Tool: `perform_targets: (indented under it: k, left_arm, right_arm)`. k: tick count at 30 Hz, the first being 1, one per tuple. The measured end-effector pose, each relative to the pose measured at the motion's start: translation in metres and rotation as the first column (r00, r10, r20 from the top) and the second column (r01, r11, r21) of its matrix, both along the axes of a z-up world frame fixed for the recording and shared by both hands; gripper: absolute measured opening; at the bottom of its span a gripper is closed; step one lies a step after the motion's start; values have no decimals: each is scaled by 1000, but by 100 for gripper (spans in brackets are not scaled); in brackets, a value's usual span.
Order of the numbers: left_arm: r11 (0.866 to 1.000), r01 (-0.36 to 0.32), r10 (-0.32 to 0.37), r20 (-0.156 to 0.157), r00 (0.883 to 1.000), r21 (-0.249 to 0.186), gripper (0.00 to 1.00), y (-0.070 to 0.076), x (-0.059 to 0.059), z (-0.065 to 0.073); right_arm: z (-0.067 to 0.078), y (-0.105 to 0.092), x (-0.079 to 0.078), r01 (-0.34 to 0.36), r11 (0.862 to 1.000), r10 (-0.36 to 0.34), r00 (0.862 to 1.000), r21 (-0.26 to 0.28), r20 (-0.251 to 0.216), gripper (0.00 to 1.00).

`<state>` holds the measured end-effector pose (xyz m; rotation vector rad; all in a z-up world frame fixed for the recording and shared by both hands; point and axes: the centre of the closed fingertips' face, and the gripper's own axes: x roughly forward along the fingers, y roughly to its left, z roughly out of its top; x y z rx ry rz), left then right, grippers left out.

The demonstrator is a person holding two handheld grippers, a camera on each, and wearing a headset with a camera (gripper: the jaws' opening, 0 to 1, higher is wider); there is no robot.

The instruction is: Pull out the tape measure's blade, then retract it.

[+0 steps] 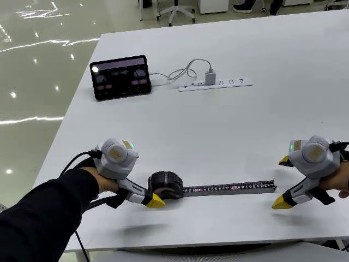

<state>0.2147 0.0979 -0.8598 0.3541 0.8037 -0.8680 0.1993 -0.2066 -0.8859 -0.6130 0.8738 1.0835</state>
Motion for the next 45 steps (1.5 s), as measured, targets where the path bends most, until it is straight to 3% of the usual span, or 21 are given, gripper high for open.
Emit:
perform_targets:
  k: [2,3,5,7,8,9,10,12,13,15,18,23,26,30,31,34,41,44,45]
  left_arm:
    - [996,-69,68,-17,998,-53,100,1,1,4]
    - [994,-87,87,-3,996,-66,100,3,4,6]
    - [986,-126,132,45,990,-111,100,7,9,15]
    - [980,-150,167,127,978,-130,100,17,18,23]
    - [970,-157,185,143,972,-187,100,14,18,29]
    - [953,-200,222,76,972,-230,100,14,13,29]
    - [952,-225,242,61,968,-208,100,21,12,27]
    - [956,-235,254,96,962,-176,100,31,12,26]
    - [955,-244,262,95,960,-168,100,33,10,25]
    - [946,-266,284,84,955,-185,100,37,7,24]
    - [943,-291,310,110,944,-164,100,47,4,25]
    - [939,-300,324,137,936,-168,100,53,-7,29]
    - [933,-316,342,156,927,-172,100,60,-15,31]
    - [920,-344,374,152,915,-188,100,68,-22,33]
    - [918,-347,376,145,915,-191,100,70,-25,33]
    - [921,-329,363,156,918,-207,100,71,-34,38]
    - [916,-348,380,153,912,-202,100,84,-44,36]
    - [921,-339,372,178,911,-190,100,86,-48,32]
    - [920,-343,375,166,912,-192,100,88,-49,30]
  right_arm:
    - [3,0,1,19,1000,-19,1000,17,6,84]
    - [4,0,2,29,999,-30,1000,20,10,86]
    - [7,-1,2,52,998,-53,998,40,16,89]
    - [9,-3,4,82,995,-84,996,56,32,92]
    - [11,-4,6,99,993,-102,994,69,40,95]
    - [13,-5,7,119,989,-124,991,85,51,97]
    - [14,-6,8,131,987,-137,989,93,58,100]
    - [18,-6,8,129,983,-141,986,127,86,100]
    - [18,-6,7,138,981,-151,984,134,91,100]
    - [18,-9,4,145,979,-160,982,142,100,100]
    - [19,-12,0,171,972,-188,977,161,99,100]
    - [27,-20,-11,192,960,-219,969,203,119,100]
    - [35,-27,-15,219,944,-257,957,246,133,100]
    - [38,-36,-21,243,936,-283,949,256,135,100]
    - [37,-40,-25,259,930,-295,949,262,112,100]
    - [42,-50,-27,274,921,-317,940,278,124,100]
    - [41,-67,-38,259,931,-303,941,257,150,100]
    - [43,-74,-39,273,926,-318,937,259,148,100]
    - [44,-76,-40,276,924,-322,935,263,149,100]
